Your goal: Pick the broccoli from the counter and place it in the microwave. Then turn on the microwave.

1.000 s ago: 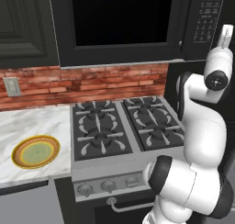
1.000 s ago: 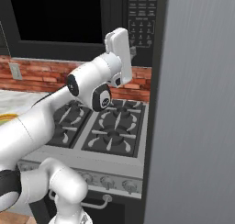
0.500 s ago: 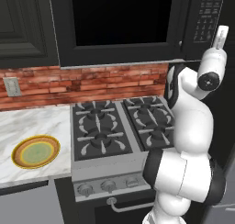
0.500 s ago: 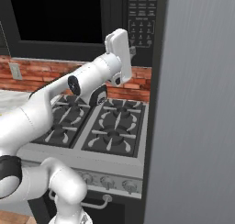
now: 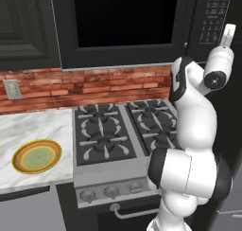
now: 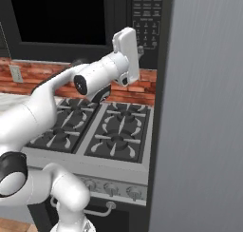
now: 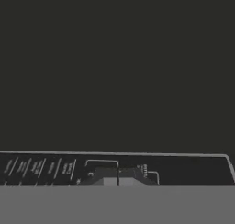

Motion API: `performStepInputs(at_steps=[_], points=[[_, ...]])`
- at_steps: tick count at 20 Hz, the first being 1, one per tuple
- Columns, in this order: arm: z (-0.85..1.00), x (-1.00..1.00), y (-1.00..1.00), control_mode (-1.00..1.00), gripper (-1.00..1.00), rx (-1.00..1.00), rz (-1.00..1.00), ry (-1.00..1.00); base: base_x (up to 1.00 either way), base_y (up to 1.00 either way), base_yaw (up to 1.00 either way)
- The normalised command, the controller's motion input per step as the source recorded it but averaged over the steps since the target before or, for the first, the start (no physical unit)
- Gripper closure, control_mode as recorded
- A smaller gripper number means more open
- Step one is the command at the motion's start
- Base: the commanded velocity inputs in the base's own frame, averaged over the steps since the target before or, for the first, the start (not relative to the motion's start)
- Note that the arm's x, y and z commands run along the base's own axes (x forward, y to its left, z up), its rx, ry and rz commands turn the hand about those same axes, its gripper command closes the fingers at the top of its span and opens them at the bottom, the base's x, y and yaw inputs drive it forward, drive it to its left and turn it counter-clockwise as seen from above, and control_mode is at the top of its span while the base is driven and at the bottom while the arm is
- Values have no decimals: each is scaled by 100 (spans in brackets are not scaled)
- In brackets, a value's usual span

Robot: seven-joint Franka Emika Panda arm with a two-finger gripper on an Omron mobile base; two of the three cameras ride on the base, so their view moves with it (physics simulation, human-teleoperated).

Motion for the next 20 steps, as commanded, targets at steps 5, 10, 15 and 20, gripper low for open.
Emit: performStepInputs(at_steps=[5,10,15,20], points=[[0,20,-6,-100,100,0,0,0,0,0,0],[0,24,0,-100,100,0,0,0,0,0,0],[0,27,-3,-100,100,0,0,0,0,0,0],[0,30,-10,-100,100,0,0,0,0,0,0]])
